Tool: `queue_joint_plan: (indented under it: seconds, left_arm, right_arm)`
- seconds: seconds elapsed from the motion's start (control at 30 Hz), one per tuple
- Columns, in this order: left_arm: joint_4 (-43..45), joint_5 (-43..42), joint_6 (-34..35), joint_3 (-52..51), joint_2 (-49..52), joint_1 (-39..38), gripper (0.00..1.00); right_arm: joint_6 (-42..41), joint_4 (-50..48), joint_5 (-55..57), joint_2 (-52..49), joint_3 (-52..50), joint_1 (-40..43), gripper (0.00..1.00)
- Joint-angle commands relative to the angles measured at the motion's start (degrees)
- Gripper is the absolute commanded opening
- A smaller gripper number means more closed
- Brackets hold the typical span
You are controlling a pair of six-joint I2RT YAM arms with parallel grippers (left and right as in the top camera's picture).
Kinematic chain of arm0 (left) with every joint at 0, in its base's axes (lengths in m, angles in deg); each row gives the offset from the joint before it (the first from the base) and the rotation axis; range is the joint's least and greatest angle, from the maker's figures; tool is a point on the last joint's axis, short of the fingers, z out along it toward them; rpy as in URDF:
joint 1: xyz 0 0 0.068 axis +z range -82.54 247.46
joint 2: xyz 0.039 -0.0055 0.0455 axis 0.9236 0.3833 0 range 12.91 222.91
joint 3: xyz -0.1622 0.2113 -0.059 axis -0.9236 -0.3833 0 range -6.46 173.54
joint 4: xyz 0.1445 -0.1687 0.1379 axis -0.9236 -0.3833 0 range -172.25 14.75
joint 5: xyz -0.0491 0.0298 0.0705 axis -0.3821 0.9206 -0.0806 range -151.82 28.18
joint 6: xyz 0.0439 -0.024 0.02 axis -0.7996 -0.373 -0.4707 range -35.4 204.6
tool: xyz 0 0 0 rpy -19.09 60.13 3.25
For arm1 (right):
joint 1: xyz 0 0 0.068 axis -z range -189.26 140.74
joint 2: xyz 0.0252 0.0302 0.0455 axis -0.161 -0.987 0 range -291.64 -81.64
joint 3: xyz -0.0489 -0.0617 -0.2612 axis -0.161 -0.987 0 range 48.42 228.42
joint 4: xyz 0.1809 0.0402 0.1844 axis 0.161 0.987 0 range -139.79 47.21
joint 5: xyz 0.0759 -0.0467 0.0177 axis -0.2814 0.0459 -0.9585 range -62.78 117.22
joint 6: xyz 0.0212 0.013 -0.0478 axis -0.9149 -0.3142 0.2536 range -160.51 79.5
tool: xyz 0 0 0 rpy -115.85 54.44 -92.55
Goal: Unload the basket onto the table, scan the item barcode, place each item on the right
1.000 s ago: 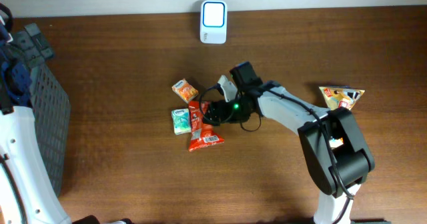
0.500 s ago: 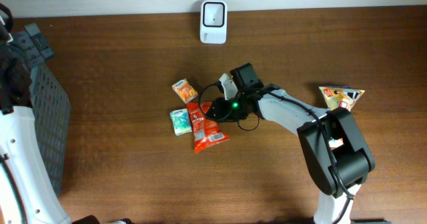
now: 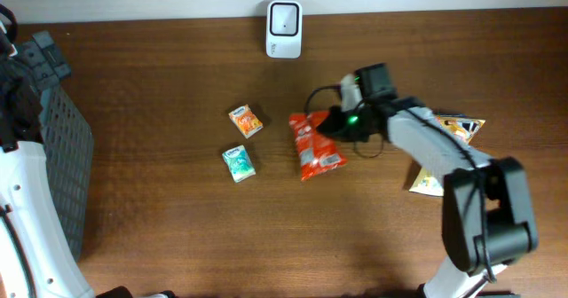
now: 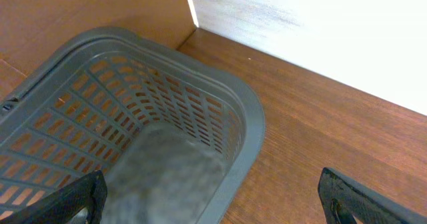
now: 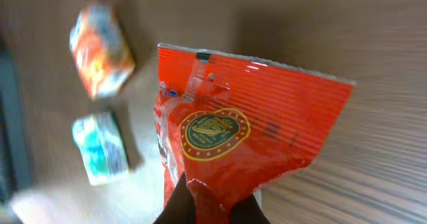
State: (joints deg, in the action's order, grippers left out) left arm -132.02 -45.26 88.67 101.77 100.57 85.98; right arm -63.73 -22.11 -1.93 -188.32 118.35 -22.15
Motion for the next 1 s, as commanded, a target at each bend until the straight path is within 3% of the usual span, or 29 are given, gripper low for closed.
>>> queue_joint_plan:
  seconds: [0.0, 0.03, 0.07, 0.17, 0.23, 0.33, 0.43, 0.53, 0.6, 0.77, 0.97]
  left_arm:
    - [0.04, 0.2, -0.52, 0.02, -0.02, 0.13, 0.99]
    - [0.04, 0.2, -0.52, 0.02, -0.02, 0.13, 0.99]
    - [0.07, 0.2, -0.52, 0.02, -0.02, 0.13, 0.99]
    - [0.04, 0.2, -0.5, 0.02, -0.02, 0.13, 0.99]
    - [0.04, 0.2, -0.5, 0.02, -0.02, 0.13, 0.99]
    - [0.04, 0.2, -0.52, 0.02, -0.02, 0.13, 0.99]
    - [0.04, 0.2, -0.5, 0.02, -0.02, 0.13, 0.99]
    - [0.04, 0.2, -0.52, 0.02, -0.02, 0.13, 0.99]
    - [0.07, 0.2, -0.5, 0.02, -0.02, 0.13, 0.99]
    - [0.04, 0.2, -0.52, 0.02, -0.02, 0.13, 0.99]
    - [0.04, 0.2, -0.5, 0.02, -0.02, 0.13, 0.99]
  right_arm:
    - [-8.76, 1.64, 2.05, 0.96, 0.74, 1.22, 0.13]
    - [-8.35, 3.17, 2.73, 0.96, 0.74, 0.92, 0.46]
    - [-4.37, 5.22, 3.04, 0.98, 0.79, 0.92, 0.57]
    - [6.25, 11.1, 4.59, 1.22, 2.19, 2.67, 0.69]
    - [7.08, 16.31, 7.85, 1.22, 4.02, 4.72, 0.68]
    - [8.9, 21.79, 11.15, 1.22, 5.44, 7.48, 0.58]
    - [8.87, 25.14, 17.09, 1.2, 5.42, 8.9, 0.57]
    - [8.9, 26.53, 17.59, 1.2, 5.4, 8.9, 0.45]
    - [8.9, 27.78, 17.62, 1.2, 5.27, 7.1, 0.38]
    - [8.87, 30.71, 17.66, 1.2, 5.07, 0.28, 0.37]
    - [9.66, 26.67, 17.92, 1.2, 4.96, -12.7, 0.38]
